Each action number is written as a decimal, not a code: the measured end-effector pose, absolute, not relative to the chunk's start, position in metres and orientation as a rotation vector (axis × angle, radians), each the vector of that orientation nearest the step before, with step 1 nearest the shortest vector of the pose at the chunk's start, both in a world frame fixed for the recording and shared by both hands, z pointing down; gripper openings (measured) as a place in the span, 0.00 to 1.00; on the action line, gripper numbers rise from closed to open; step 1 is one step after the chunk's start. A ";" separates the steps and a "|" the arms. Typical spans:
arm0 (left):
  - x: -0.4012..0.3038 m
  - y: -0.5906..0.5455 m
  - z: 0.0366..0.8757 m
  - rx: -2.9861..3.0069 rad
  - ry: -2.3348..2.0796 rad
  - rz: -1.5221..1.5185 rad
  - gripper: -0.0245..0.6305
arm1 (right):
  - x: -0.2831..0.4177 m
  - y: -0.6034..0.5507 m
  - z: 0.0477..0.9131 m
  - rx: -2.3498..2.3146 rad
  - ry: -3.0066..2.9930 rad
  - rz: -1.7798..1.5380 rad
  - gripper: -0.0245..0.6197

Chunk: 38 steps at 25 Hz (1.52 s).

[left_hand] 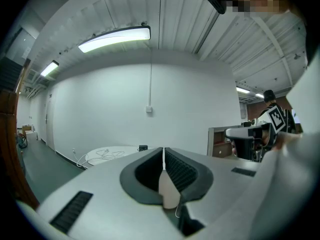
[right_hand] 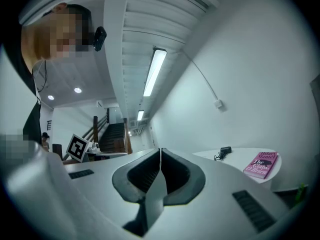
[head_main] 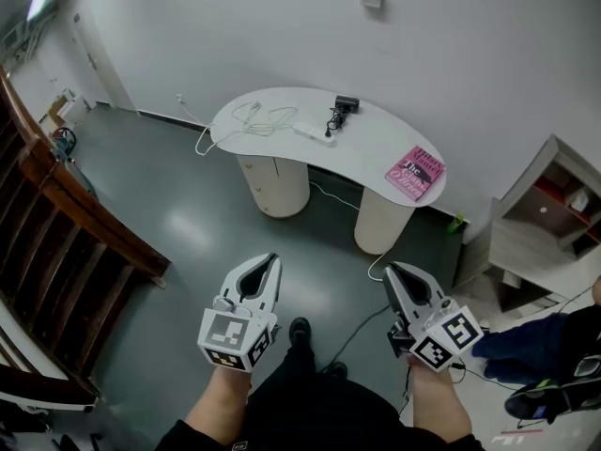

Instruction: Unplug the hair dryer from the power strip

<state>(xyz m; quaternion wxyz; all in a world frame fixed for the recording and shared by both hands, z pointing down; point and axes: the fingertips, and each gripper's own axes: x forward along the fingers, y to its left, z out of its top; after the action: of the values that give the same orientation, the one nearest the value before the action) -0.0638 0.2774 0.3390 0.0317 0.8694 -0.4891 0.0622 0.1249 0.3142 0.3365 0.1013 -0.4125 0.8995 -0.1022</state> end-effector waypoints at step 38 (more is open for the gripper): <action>-0.188 -0.036 0.365 2.673 -1.446 0.199 0.07 | -0.004 -0.007 0.356 -1.252 2.725 -0.457 0.09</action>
<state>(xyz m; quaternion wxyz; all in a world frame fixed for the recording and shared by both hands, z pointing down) -0.1878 -0.0364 0.3654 0.0480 0.8766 -0.4743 0.0653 -0.0041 -0.0065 0.3562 0.0541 -0.4123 0.8969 -0.1504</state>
